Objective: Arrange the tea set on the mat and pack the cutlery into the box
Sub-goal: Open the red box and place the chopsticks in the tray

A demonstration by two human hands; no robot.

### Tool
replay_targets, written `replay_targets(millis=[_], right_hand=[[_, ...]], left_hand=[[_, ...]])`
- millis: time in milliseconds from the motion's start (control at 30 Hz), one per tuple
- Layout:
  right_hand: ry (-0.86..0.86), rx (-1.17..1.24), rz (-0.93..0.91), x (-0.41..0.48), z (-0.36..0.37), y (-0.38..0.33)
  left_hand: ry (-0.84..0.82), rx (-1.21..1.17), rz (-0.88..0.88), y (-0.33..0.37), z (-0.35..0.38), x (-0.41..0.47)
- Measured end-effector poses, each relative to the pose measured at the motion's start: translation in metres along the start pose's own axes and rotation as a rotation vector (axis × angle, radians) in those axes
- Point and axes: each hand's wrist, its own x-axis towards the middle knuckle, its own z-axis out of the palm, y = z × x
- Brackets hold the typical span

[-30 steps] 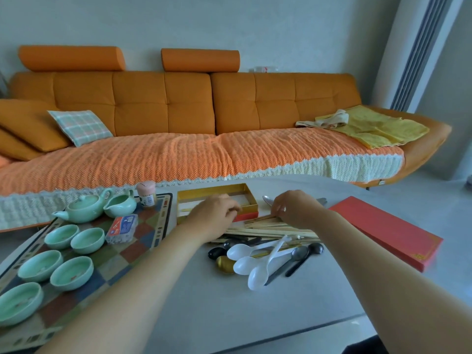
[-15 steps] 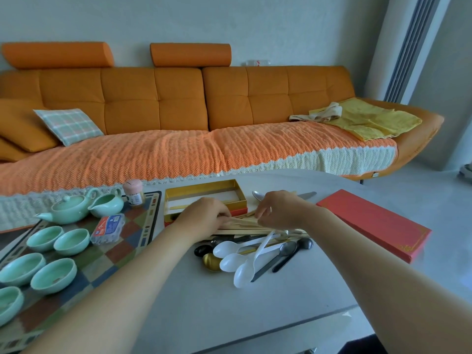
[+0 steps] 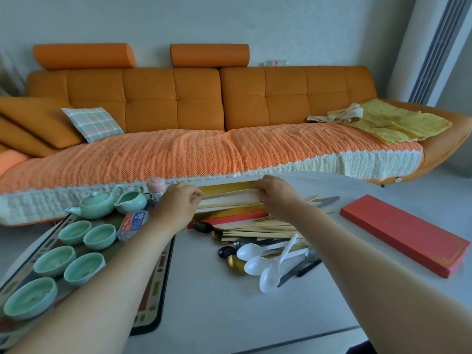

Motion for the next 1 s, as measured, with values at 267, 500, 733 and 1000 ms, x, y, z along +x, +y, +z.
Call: replay_targets(millis=[267,500,733,1000], right_hand=[[-0.097,-0.094,0.154,0.024,0.037,-0.012],[-0.185,-0.170,0.106,0.023,0.040,-0.019],[-0.313,-0.140,0.049,0.007,0.017,-0.026],[-0.235,-0.004,0.029,-0.022,-0.018,-0.044]], left_hand=[[-0.223,0.186,0.116,0.000,0.014,-0.011],[-0.374,0.313,0.102,0.008,0.016,-0.010],[-0.282,0.266,0.207,0.024,0.012,-0.007],[-0.366,0.113,0.244,0.059,0.011,-0.029]])
